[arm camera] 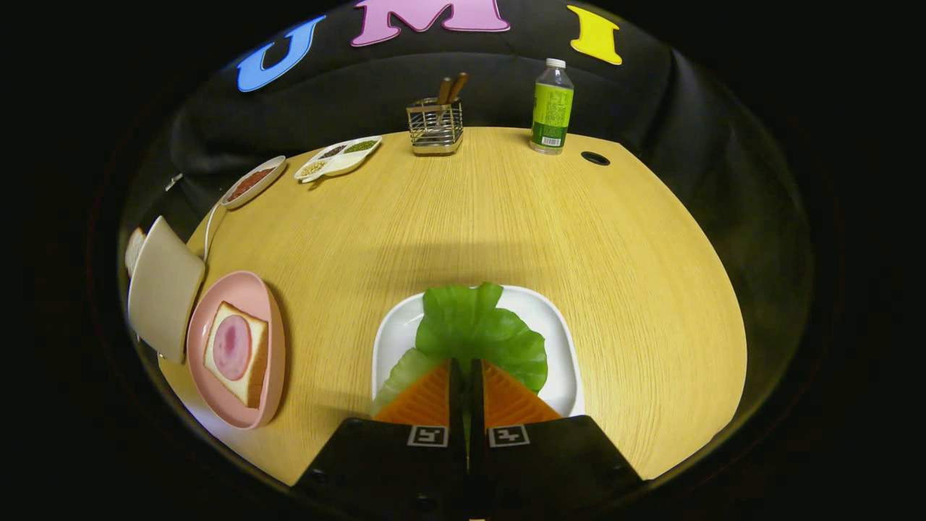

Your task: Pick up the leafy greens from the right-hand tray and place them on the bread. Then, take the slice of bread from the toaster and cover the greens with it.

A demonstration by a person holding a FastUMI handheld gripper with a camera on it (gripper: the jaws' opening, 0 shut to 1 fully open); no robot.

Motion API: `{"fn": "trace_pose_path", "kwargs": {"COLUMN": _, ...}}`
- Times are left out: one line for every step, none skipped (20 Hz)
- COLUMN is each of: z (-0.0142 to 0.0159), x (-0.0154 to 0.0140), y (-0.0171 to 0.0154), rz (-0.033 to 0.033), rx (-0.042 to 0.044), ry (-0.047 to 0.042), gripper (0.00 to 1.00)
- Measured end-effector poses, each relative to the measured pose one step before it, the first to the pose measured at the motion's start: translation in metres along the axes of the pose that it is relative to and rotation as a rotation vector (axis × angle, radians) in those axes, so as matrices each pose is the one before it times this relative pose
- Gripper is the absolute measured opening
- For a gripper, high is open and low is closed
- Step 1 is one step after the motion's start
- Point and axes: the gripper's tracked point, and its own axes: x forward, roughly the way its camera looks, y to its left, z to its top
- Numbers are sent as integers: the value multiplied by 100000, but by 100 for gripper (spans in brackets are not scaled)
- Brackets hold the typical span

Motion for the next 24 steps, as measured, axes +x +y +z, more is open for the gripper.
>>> {"fn": "trace_pose_path", "kwargs": {"z": 81, "x": 2, "y": -22, "rz": 544, "rx": 468, "ry": 104, "gripper": 6}}
{"fn": "trace_pose_path", "kwargs": {"z": -34, "x": -27, "y": 5, "rz": 347, "rx": -35, "ry": 636, "gripper": 6}}
{"fn": "trace_pose_path", "kwargs": {"z": 138, "x": -125, "y": -6, "rz": -135, "rx": -444, "ry": -60, "gripper": 6}}
{"fn": "trace_pose_path", "kwargs": {"z": 176, "x": -148, "y": 2, "rz": -398, "rx": -1014, "ry": -293, "gripper": 6}}
{"fn": "trace_pose_path", "kwargs": {"z": 308, "x": -381, "y": 114, "rz": 281, "rx": -599, "ry": -710, "gripper": 6}}
{"fn": "trace_pose_path", "kwargs": {"z": 267, "x": -419, "y": 200, "rz": 227, "rx": -257, "ry": -740, "gripper": 5}}
{"fn": "trace_pose_path", "kwargs": {"z": 434, "x": -392, "y": 49, "rz": -83, "rx": -151, "ry": -1061, "gripper": 5}}
{"fn": "trace_pose_path", "kwargs": {"z": 492, "x": -502, "y": 0, "rz": -155, "rx": -172, "ry": -1022, "gripper": 5}}
{"fn": "trace_pose_path", "kwargs": {"z": 545, "x": -611, "y": -65, "rz": -292, "rx": 117, "ry": -1478, "gripper": 5}}
{"fn": "trace_pose_path", "kwargs": {"z": 418, "x": -633, "y": 192, "rz": 513, "rx": 179, "ry": -787, "gripper": 5}}
{"fn": "trace_pose_path", "kwargs": {"z": 320, "x": -560, "y": 130, "rz": 242, "rx": -54, "ry": -819, "gripper": 6}}
{"fn": "trace_pose_path", "kwargs": {"z": 519, "x": -745, "y": 60, "rz": -18, "rx": -389, "ry": -1078, "gripper": 5}}
{"fn": "trace_pose_path", "kwargs": {"z": 441, "x": -818, "y": 168, "rz": 111, "rx": -464, "ry": -941, "gripper": 6}}
{"fn": "trace_pose_path", "kwargs": {"z": 456, "x": -625, "y": 250, "rz": 438, "rx": -356, "ry": -812, "gripper": 5}}
{"fn": "trace_pose_path", "kwargs": {"z": 510, "x": -677, "y": 347, "rz": 211, "rx": -430, "ry": -931, "gripper": 5}}
{"fn": "trace_pose_path", "kwargs": {"z": 623, "x": -705, "y": 456, "rz": 815, "rx": -421, "ry": -897, "gripper": 5}}
{"fn": "trace_pose_path", "kwargs": {"z": 629, "x": -710, "y": 563, "rz": 601, "rx": -413, "ry": -1075, "gripper": 5}}
{"fn": "trace_pose_path", "kwargs": {"z": 753, "x": -658, "y": 651, "rz": 740, "rx": -249, "ry": -1274, "gripper": 6}}
{"fn": "trace_pose_path", "kwargs": {"z": 816, "x": -617, "y": 711, "rz": 831, "rx": -118, "ry": -1307, "gripper": 5}}
{"fn": "trace_pose_path", "kwargs": {"z": 656, "x": -521, "y": 700, "rz": 40, "rx": 81, "ry": -432, "gripper": 6}}
{"fn": "trace_pose_path", "kwargs": {"z": 586, "x": -635, "y": 1083, "rz": 1250, "rx": 270, "ry": -1221, "gripper": 5}}
{"fn": "trace_pose_path", "kwargs": {"z": 648, "x": -528, "y": 1011, "rz": 773, "rx": 324, "ry": -1497, "gripper": 6}}
{"fn": "trace_pose_path", "kwargs": {"z": 518, "x": -444, "y": 955, "rz": 404, "rx": 164, "ry": -1238, "gripper": 5}}
{"fn": "trace_pose_path", "kwargs": {"z": 408, "x": -484, "y": 1043, "rz": 684, "rx": 301, "ry": -924, "gripper": 5}}
